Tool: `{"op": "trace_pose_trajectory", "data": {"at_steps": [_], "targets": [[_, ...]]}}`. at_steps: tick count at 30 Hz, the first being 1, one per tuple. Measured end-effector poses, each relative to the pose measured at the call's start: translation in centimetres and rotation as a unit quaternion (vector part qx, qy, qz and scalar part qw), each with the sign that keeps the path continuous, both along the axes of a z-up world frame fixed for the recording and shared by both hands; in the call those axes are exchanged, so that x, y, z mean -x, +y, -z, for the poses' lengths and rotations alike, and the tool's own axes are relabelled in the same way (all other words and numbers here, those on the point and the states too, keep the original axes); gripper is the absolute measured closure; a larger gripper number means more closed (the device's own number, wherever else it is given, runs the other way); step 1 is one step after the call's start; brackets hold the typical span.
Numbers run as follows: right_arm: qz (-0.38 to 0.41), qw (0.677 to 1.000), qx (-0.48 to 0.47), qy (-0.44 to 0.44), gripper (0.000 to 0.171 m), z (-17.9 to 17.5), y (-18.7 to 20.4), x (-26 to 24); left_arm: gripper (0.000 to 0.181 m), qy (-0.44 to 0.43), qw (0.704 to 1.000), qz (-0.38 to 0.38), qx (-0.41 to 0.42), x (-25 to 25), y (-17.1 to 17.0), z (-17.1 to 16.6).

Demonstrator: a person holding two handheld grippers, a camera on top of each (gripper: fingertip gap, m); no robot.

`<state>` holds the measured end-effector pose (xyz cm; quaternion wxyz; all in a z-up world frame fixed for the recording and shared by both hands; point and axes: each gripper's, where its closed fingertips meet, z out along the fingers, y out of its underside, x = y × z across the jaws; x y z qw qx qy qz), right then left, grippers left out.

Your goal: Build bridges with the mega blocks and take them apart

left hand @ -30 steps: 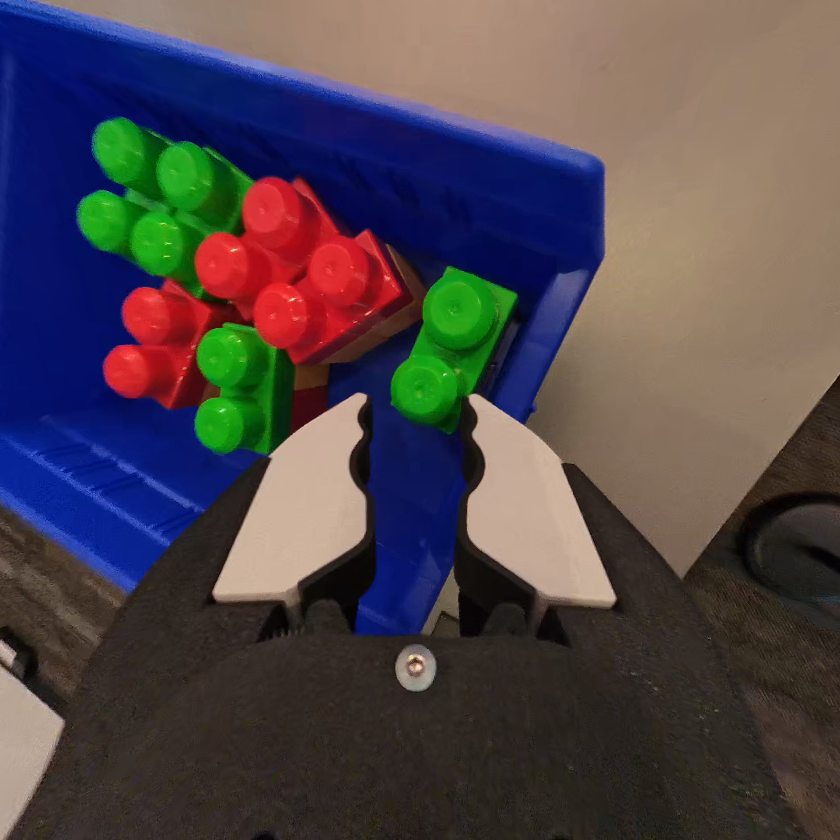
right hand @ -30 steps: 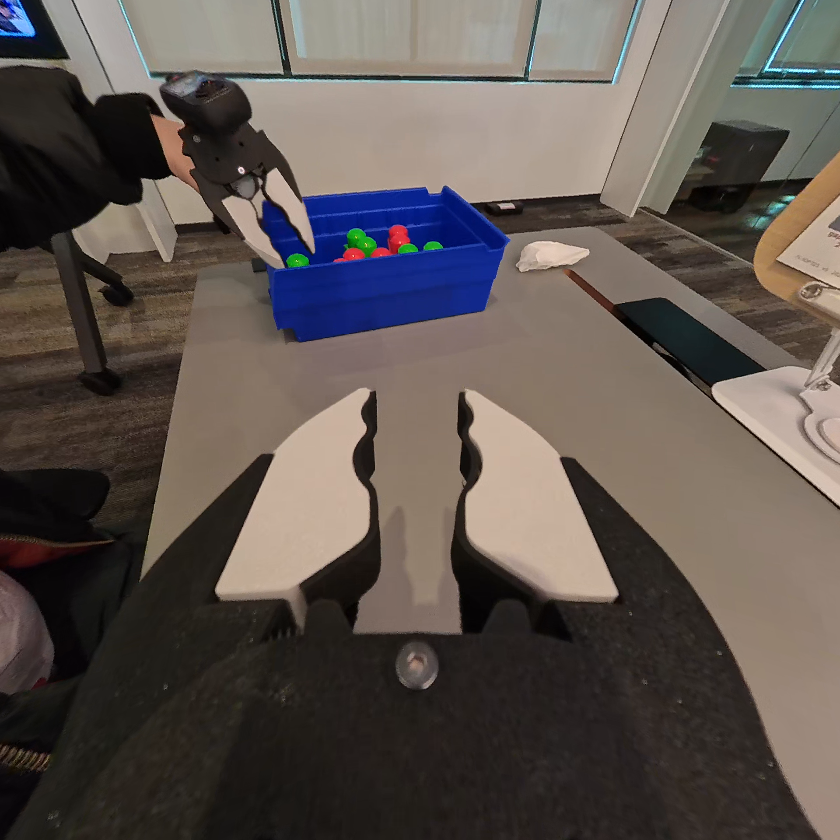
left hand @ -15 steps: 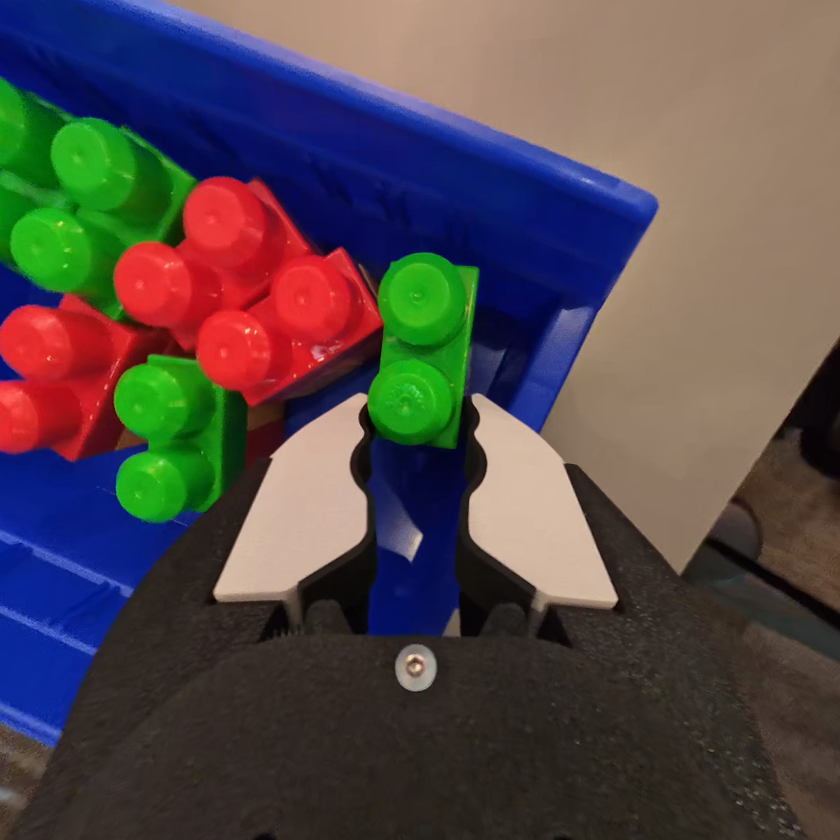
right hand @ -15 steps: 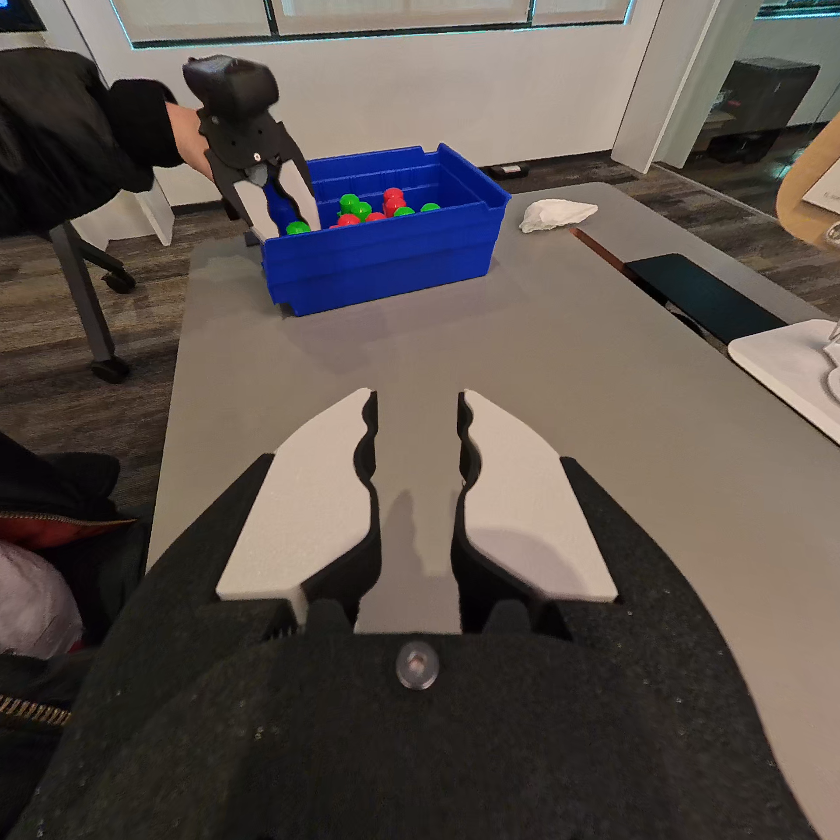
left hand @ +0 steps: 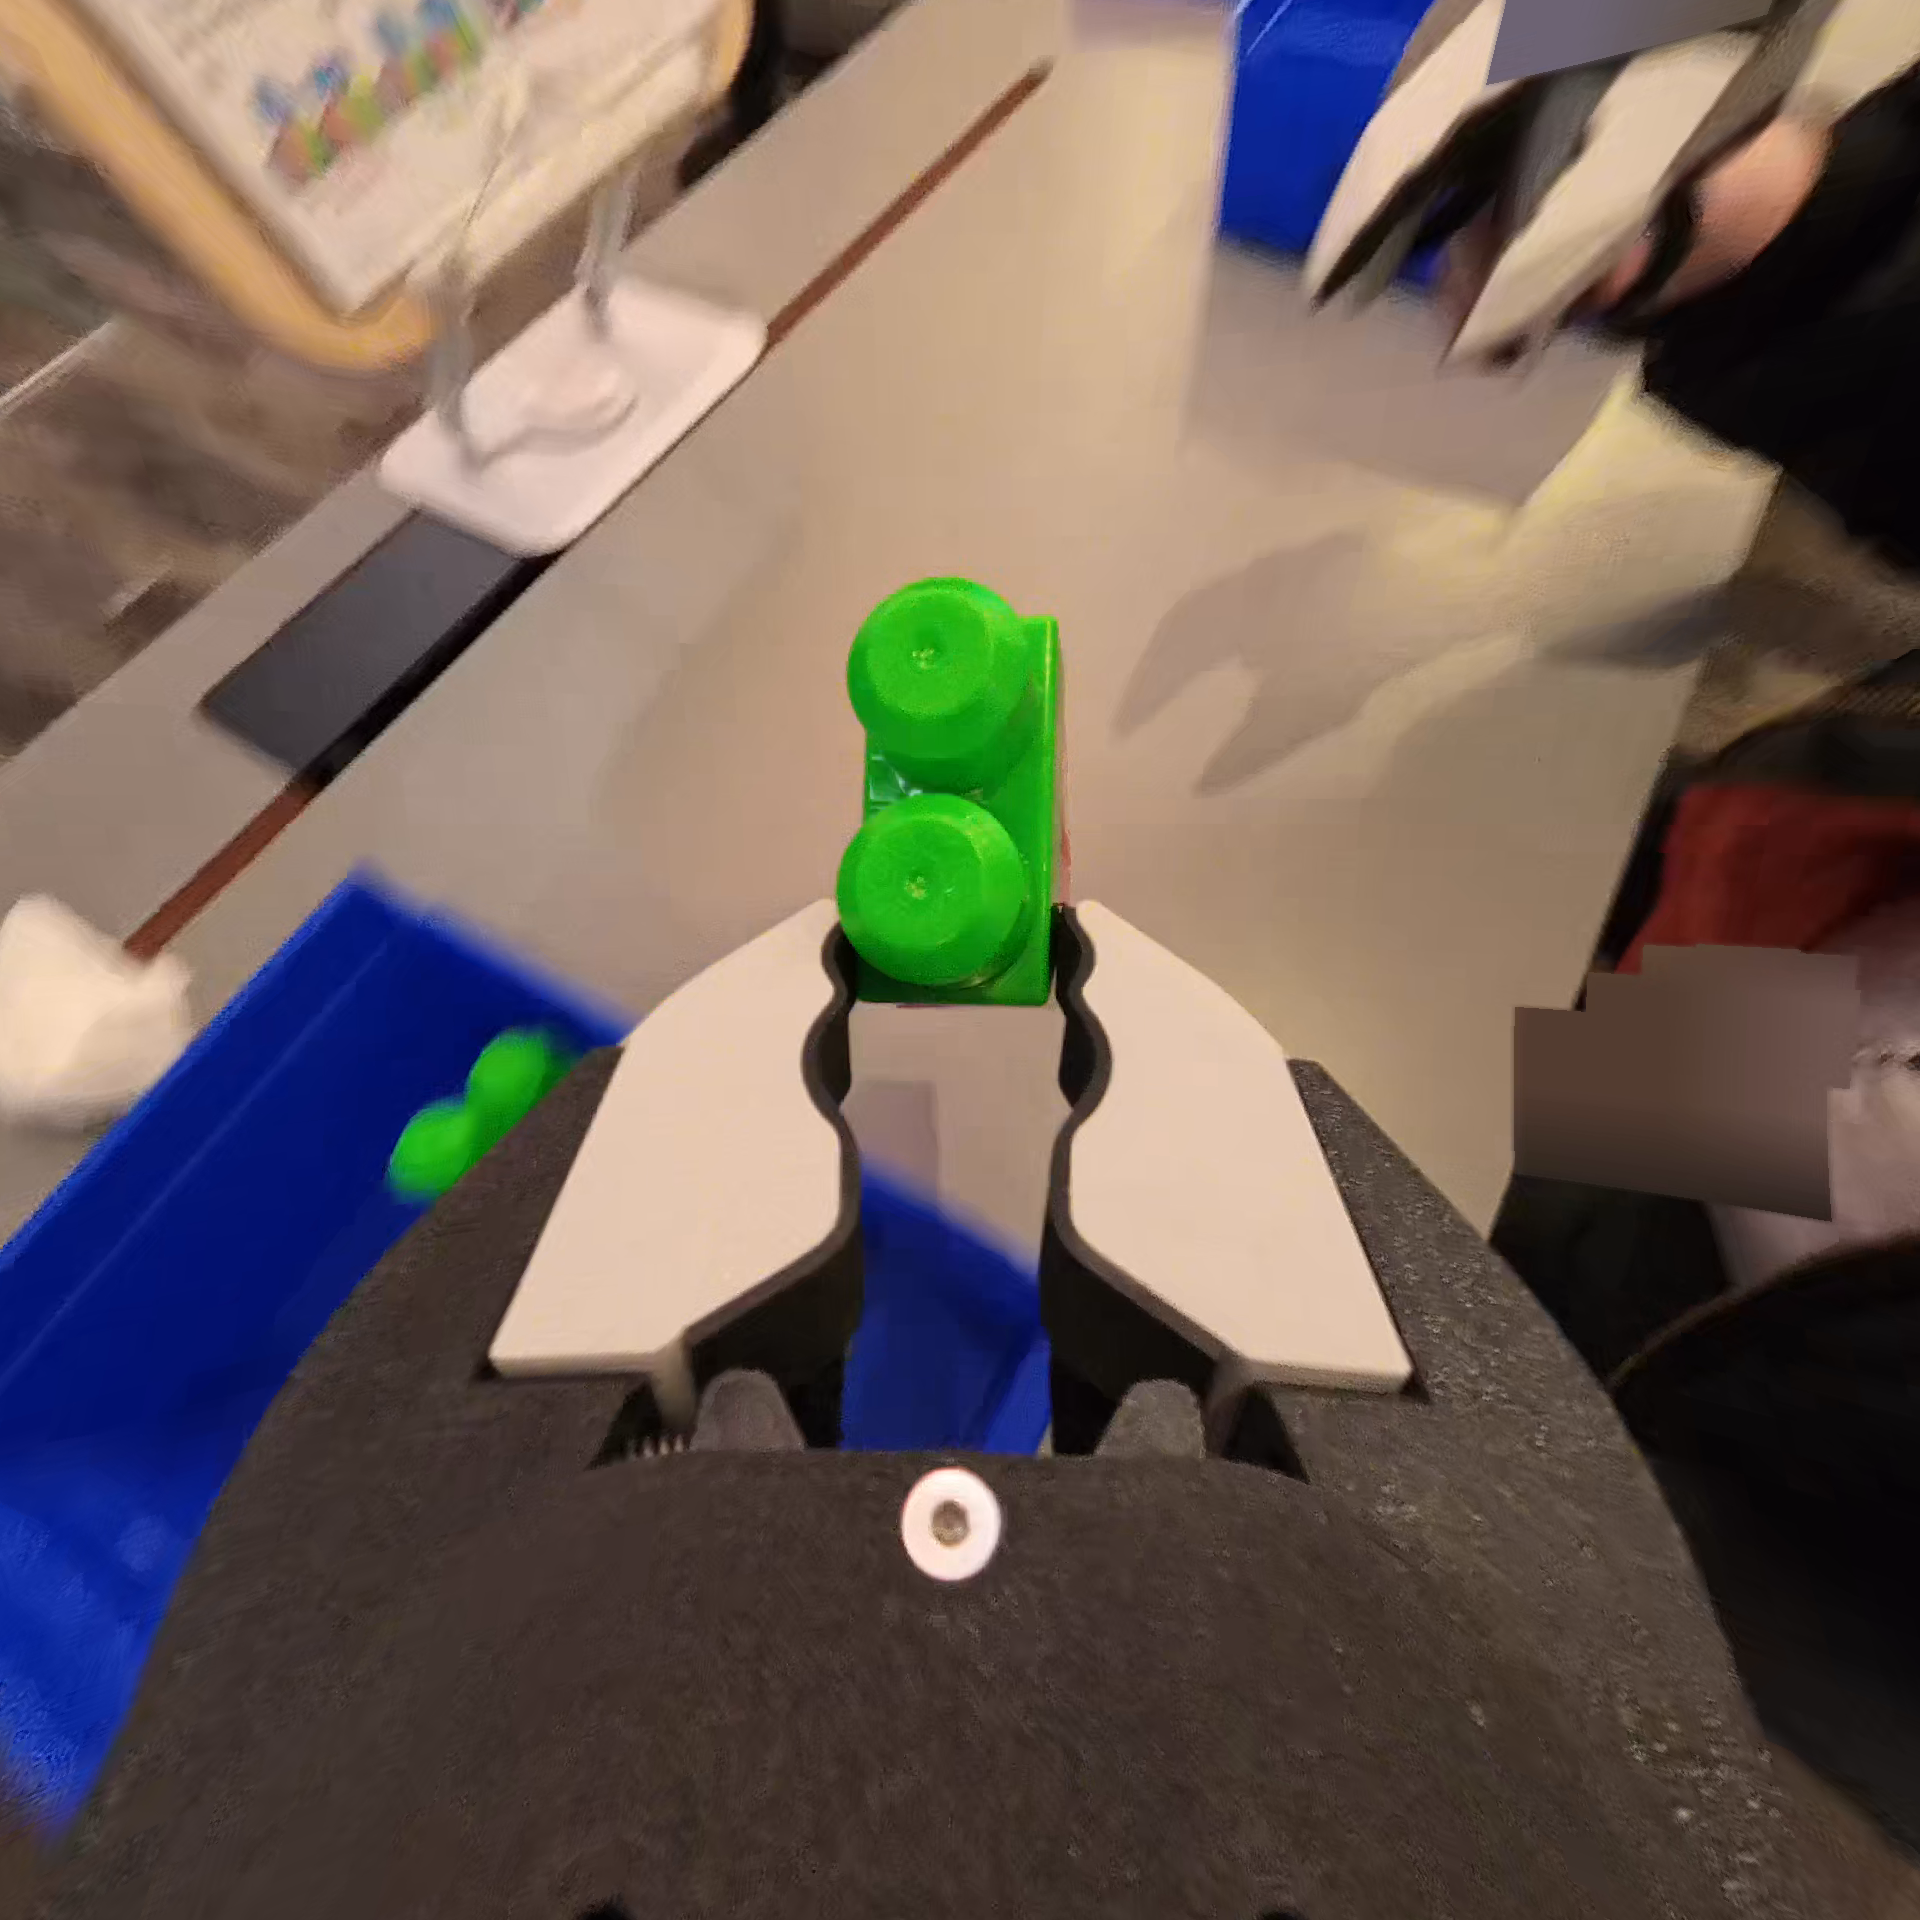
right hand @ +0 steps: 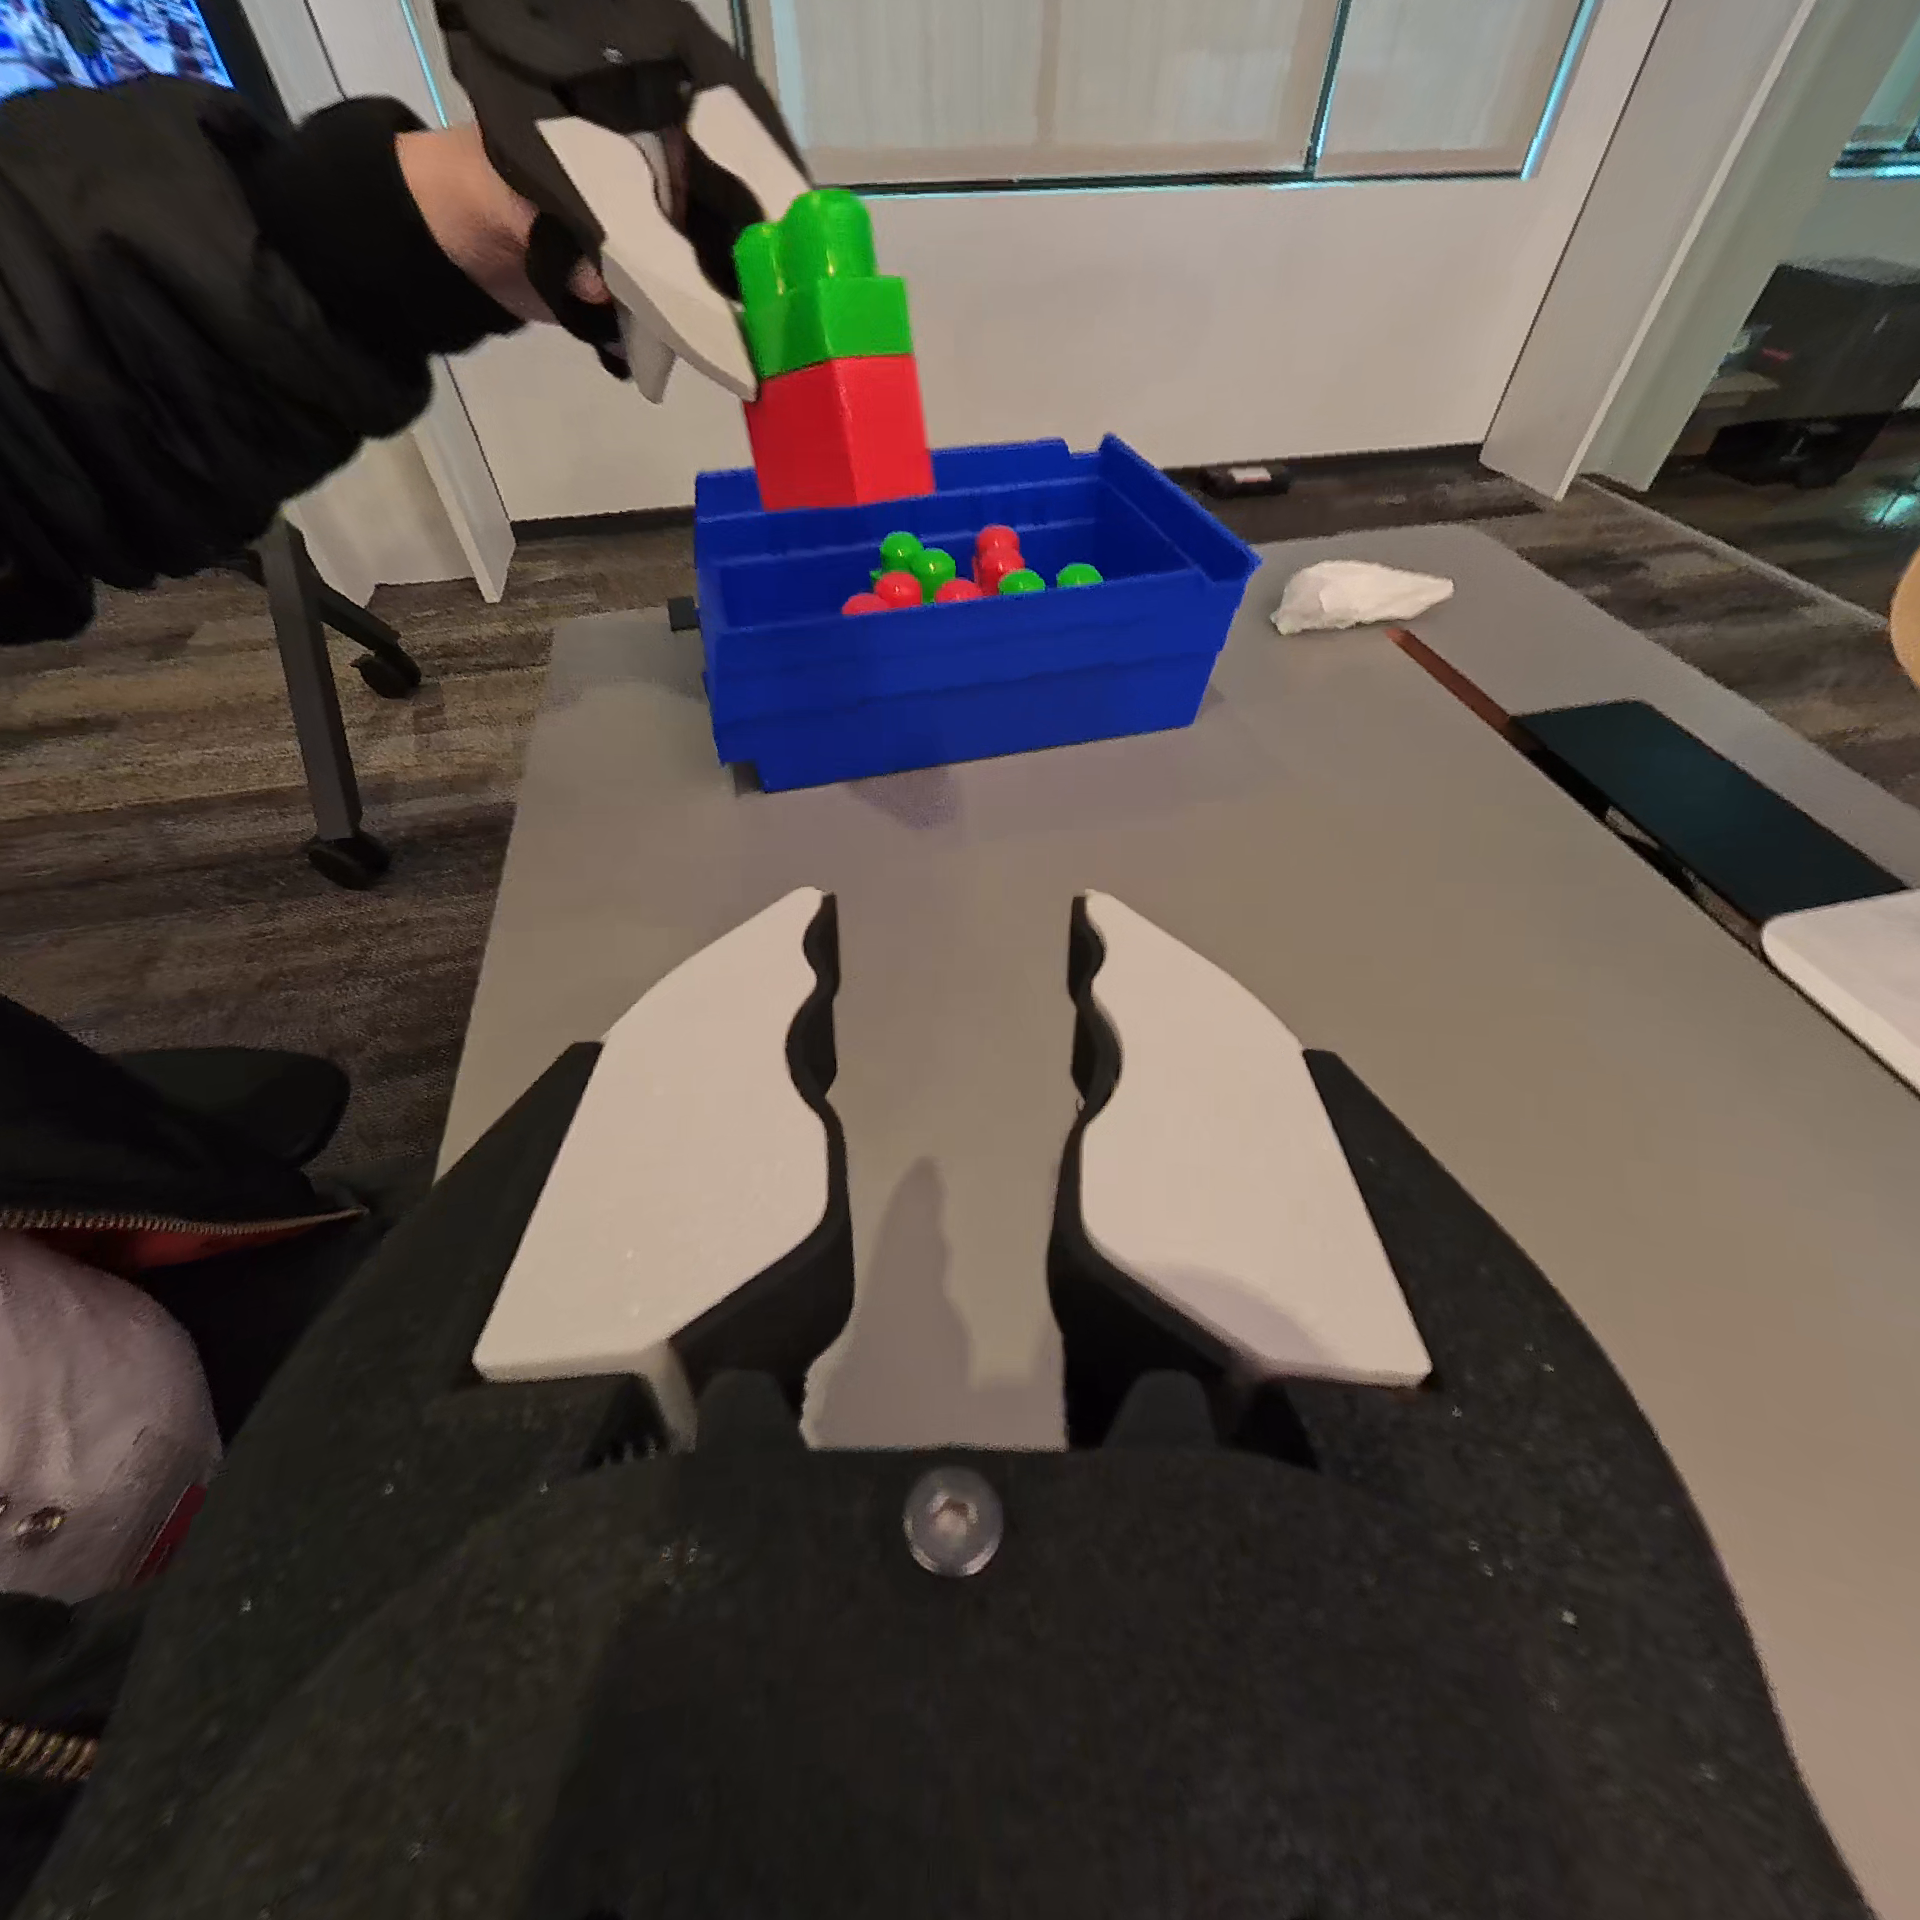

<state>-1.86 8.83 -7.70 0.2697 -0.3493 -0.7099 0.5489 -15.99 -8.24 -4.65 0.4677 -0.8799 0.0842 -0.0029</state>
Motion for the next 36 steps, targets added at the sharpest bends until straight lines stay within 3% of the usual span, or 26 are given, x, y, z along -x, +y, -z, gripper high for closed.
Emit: {"op": "trace_pose_trajectory", "data": {"at_steps": [6,12,14,17,20,22,25,36], "targets": [[0.010,0.998,-0.058,0.025,0.115,-4.1,0.6,-1.1,0.144,-0.033,0.987,0.141,-0.063,-10.4,12.4,-3.1],[0.011,1.000,0.001,-0.020,0.113,-5.6,4.6,-5.3,0.144,-0.064,0.967,0.231,-0.088,-18.2,20.4,-3.5],[0.018,0.999,0.016,-0.028,0.131,-5.5,6.4,-6.8,0.144,-0.073,0.960,0.253,-0.092,-20.2,22.2,-3.4],[0.026,0.998,0.019,-0.055,0.132,-4.7,8.8,-8.9,0.144,-0.062,0.953,0.276,-0.104,-22.4,24.7,-2.9],[0.032,0.996,0.000,-0.080,0.134,-3.7,10.7,-10.6,0.119,-0.056,0.950,0.294,-0.090,-24.6,27.0,-2.3],[0.035,0.995,-0.022,-0.096,0.134,-3.0,11.7,-11.4,0.120,-0.050,0.947,0.311,-0.063,-26.0,28.4,-1.8],[0.039,0.993,-0.046,-0.106,0.135,-2.3,13.0,-12.6,0.141,-0.038,0.947,0.317,-0.036,-27.2,30.6,-1.0],[0.044,0.990,-0.004,-0.135,0.134,-1.1,16.5,-15.0,0.145,-0.099,0.932,0.350,-0.010,-29.9,34.4,0.2]]}}
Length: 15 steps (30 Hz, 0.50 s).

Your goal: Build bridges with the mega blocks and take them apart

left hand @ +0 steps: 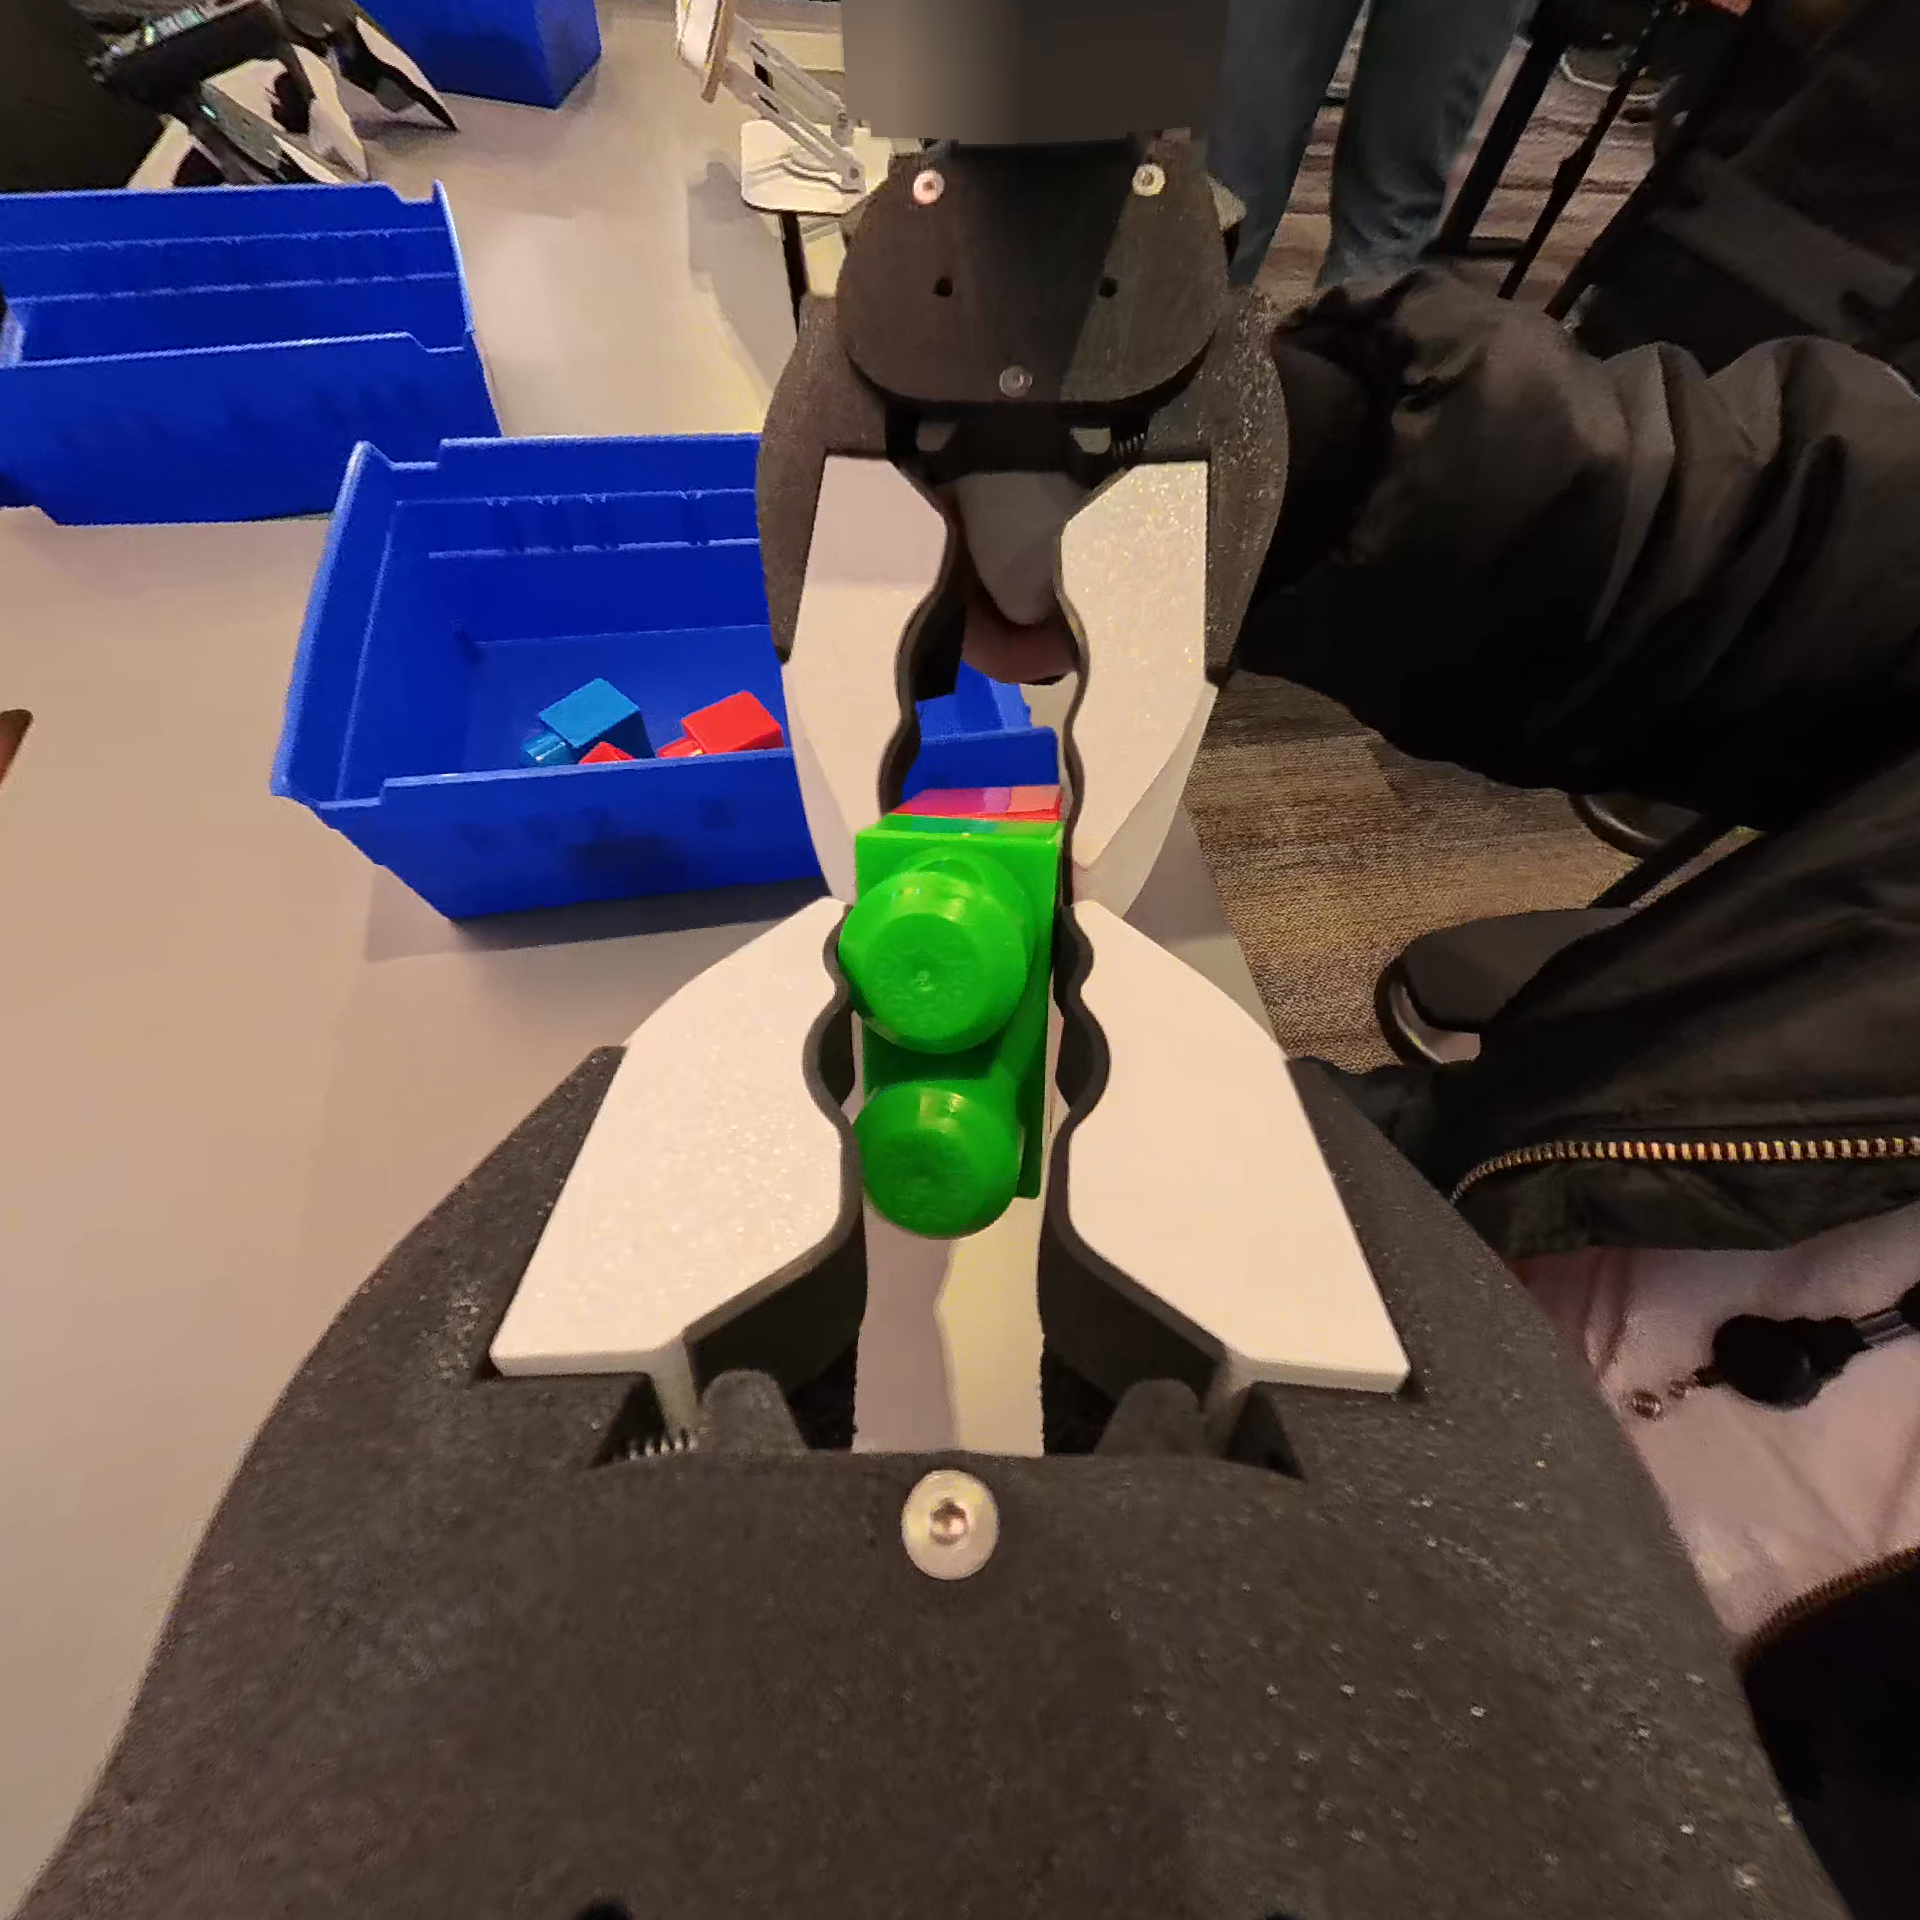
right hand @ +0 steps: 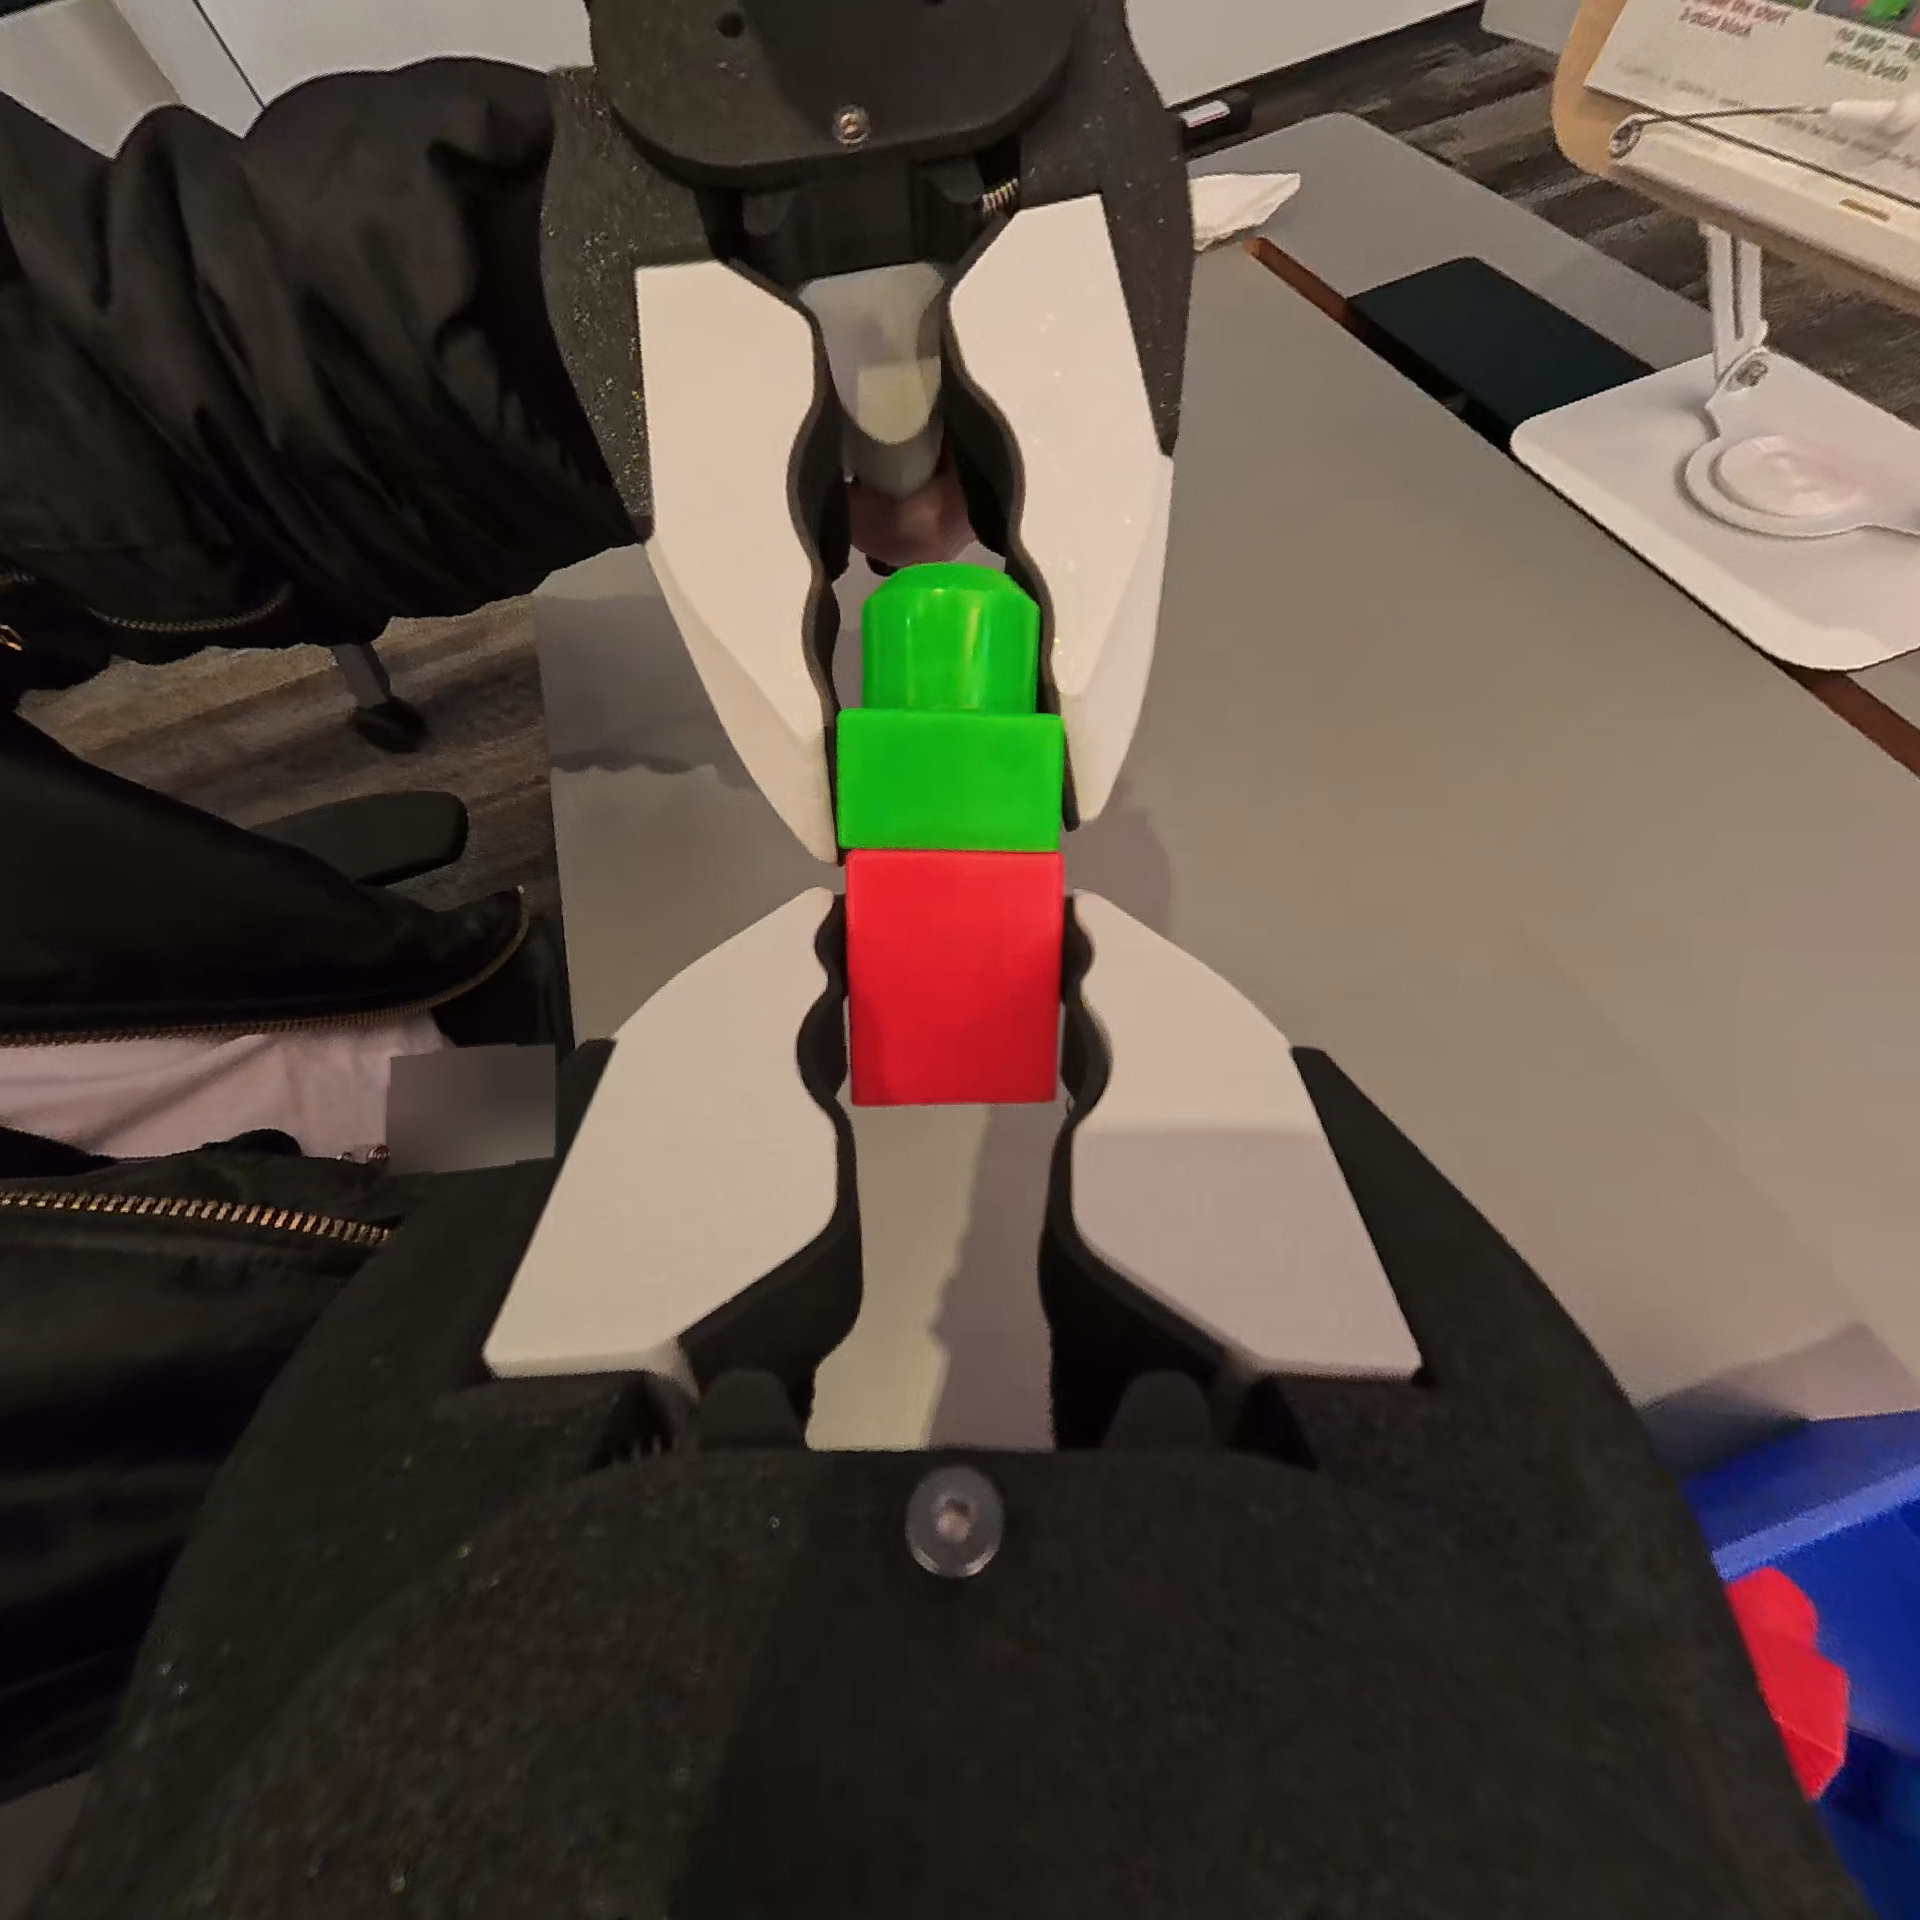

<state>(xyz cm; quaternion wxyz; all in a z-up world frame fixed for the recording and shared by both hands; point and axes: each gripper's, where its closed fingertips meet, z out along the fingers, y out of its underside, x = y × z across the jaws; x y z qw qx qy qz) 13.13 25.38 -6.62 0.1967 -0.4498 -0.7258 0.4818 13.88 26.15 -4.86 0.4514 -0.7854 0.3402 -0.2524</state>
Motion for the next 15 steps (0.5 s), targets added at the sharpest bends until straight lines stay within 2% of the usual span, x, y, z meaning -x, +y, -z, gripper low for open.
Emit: {"op": "trace_pose_trajectory", "data": {"at_steps": [5,15], "targets": [[0.004,0.999,-0.024,-0.040,0.135,0.8,1.5,-0.7,0.145,0.004,1.000,0.005,0.007,-0.6,1.5,0.5],[0.014,0.998,-0.033,-0.059,0.135,1.2,3.5,-1.8,0.145,-0.015,1.000,0.014,-0.003,-1.6,3.4,0.9]]}}
